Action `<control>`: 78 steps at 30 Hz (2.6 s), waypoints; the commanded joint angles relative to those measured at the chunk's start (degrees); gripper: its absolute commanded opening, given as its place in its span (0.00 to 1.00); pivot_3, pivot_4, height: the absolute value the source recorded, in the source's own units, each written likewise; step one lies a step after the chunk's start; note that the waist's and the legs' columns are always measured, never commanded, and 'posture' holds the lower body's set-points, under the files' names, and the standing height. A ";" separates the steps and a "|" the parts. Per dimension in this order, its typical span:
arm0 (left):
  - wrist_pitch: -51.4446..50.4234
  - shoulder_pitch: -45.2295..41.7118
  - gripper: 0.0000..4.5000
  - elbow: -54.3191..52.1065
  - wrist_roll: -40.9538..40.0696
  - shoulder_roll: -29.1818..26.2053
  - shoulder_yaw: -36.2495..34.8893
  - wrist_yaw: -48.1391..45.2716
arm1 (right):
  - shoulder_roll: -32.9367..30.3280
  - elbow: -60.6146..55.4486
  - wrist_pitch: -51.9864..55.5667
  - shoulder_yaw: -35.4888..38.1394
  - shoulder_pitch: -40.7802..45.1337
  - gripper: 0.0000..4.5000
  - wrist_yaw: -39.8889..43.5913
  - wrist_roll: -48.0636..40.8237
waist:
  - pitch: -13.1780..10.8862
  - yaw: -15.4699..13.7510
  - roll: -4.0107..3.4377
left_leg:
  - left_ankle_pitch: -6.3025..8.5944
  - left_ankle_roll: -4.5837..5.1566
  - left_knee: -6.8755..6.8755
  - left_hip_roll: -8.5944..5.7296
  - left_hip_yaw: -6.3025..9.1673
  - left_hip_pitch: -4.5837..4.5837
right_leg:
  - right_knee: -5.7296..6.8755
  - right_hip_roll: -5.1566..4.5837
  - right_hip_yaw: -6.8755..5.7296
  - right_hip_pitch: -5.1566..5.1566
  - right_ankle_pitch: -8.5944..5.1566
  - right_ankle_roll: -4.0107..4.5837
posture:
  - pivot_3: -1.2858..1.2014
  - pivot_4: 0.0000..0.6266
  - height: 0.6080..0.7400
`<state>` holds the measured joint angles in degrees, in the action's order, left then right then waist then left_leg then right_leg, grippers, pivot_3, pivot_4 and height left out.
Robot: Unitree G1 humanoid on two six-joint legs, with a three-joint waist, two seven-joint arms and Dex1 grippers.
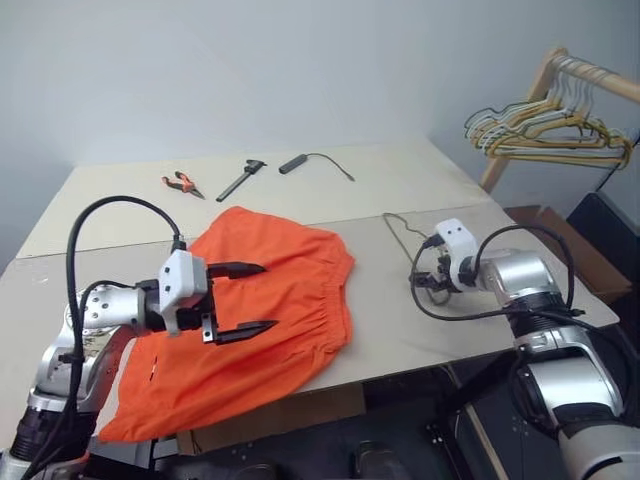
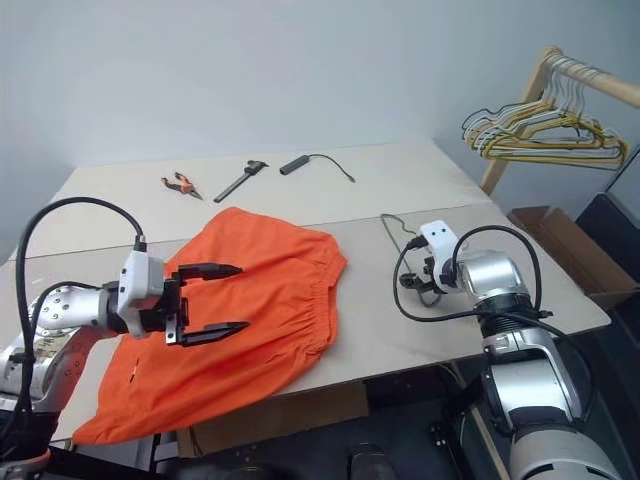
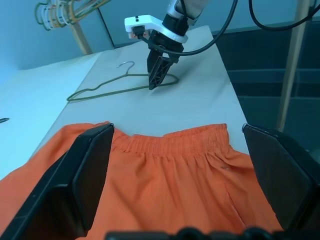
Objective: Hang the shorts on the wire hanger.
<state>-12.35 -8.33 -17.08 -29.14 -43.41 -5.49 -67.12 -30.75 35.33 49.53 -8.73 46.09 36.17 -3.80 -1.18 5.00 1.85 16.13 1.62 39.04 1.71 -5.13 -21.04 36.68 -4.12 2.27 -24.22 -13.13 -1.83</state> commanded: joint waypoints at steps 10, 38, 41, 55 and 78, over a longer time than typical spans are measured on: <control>2.49 0.98 0.99 -2.00 0.53 1.05 0.33 0.96 | 1.42 4.75 -5.80 -2.14 3.11 1.00 3.40 3.24 | 0.00 0.59 -0.01 | 0.00 0.00 0.01 0.01 0.09 0.00 | 0.00 0.00 -0.01 0.01 0.01 -0.02 | 0.51 0.00 1.00; 3.28 -0.77 1.00 -0.71 4.21 1.63 2.95 3.32 | 5.49 11.86 -3.18 -1.49 3.65 0.01 -3.43 7.60 | 0.21 0.55 0.02 | 0.01 0.00 -0.02 0.12 0.16 0.90 | -0.14 0.04 -0.09 1.03 0.00 -0.01 | 0.50 0.00 1.00; 1.82 -3.27 1.00 0.39 4.06 4.80 2.59 8.25 | 5.80 4.48 -5.00 1.95 2.13 0.01 -7.35 6.65 | 0.21 0.42 0.02 | 0.01 0.00 -0.02 0.12 0.16 0.89 | -0.15 0.03 -0.08 1.03 0.01 -0.02 | 0.50 0.00 1.00; -27.67 -23.16 1.00 7.11 -24.60 27.01 -12.92 42.95 | 12.27 -43.02 -28.63 4.93 -14.59 0.01 -9.78 1.05 | 0.08 0.20 -0.23 | 0.03 0.04 -0.01 0.02 0.28 -0.21 | -0.50 -0.10 0.02 0.04 0.40 -0.40 | 0.50 0.00 1.00; -23.34 -26.90 0.20 9.23 -27.44 34.51 -12.12 50.39 | 16.53 -46.79 -39.48 -4.80 -20.81 0.00 -12.90 8.33 | 0.08 -0.84 -0.21 | 0.05 0.11 0.08 -0.37 0.21 -0.19 | -0.66 -0.19 0.08 0.13 0.49 -0.51 | 0.49 0.00 1.00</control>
<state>-37.19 -33.34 -7.31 -56.26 -9.06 -17.31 -16.50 -14.24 -9.63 12.28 -13.30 25.01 23.54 3.96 -1.10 4.17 1.64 16.18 1.73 39.11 1.33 -4.92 -21.23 36.01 -4.32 2.35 -24.09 -12.64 -2.34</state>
